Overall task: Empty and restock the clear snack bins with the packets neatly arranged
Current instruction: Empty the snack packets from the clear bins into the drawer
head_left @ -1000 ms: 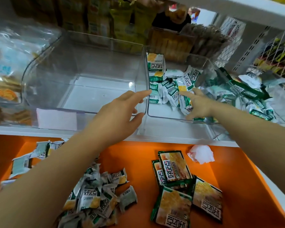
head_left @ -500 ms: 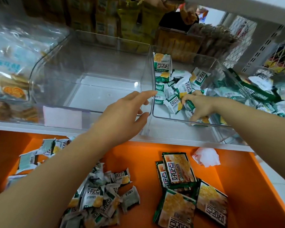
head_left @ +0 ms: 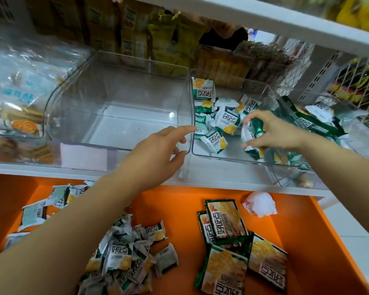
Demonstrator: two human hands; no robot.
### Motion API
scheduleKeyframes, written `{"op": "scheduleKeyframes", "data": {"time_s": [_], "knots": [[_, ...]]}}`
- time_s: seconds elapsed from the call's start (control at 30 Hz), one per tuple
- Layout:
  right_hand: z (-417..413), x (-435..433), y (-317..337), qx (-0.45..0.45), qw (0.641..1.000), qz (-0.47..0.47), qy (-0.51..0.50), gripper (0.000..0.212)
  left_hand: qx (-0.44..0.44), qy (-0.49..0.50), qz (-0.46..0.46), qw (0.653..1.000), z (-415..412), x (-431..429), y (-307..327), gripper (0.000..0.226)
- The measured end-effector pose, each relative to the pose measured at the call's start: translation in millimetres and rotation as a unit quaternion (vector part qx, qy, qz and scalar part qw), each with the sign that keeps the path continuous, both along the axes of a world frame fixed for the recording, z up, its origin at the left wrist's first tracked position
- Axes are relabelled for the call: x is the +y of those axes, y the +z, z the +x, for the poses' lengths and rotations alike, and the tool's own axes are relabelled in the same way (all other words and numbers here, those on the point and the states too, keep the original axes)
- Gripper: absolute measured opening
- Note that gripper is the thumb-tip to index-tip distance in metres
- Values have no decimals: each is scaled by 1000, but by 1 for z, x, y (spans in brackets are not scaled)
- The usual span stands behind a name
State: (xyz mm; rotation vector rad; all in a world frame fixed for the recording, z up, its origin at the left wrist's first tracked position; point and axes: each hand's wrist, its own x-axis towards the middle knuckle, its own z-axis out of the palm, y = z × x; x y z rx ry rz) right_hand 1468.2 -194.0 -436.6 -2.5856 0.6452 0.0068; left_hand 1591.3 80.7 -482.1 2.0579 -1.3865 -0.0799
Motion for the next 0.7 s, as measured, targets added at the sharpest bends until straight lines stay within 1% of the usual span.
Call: {"op": "scheduleKeyframes", "data": {"time_s": [0.07, 0.13, 0.2, 0.27, 0.3, 0.37, 0.43, 0.5, 0.6, 0.7], "knots": [[-15, 21, 24, -53, 998, 21, -4, 53, -2, -7, 13, 1000, 0, 3, 1, 55], [-31, 49, 42, -80, 996, 16, 22, 56, -22, -9, 28, 999, 0, 8, 2, 52], [-45, 81, 52, -88, 993, 19, 74, 59, -51, 0, 34, 998, 1, 18, 3, 46], [-55, 111, 47, -88, 986, 55, 131, 59, -89, 12, 25, 996, 3, 32, 4, 39], [-59, 125, 40, -83, 982, 74, 154, 59, -113, 17, 23, 993, 5, 40, 5, 36], [-62, 150, 21, -67, 973, 114, 186, 57, -153, 29, 37, 987, 9, 60, 5, 37], [-60, 172, -3, -37, 966, 157, 202, 57, -171, 47, 58, 982, 11, 82, 5, 36], [-52, 190, -32, 7, 960, 186, 209, 57, -170, 62, 75, 981, 14, 101, 3, 38], [-27, 214, -81, 64, 955, 173, 231, 57, -158, 67, 116, 978, 18, 118, 0, 47], [8, 236, -131, 99, 952, 176, 228, 60, -154, 62, 124, 978, 20, 120, -2, 50]]}}
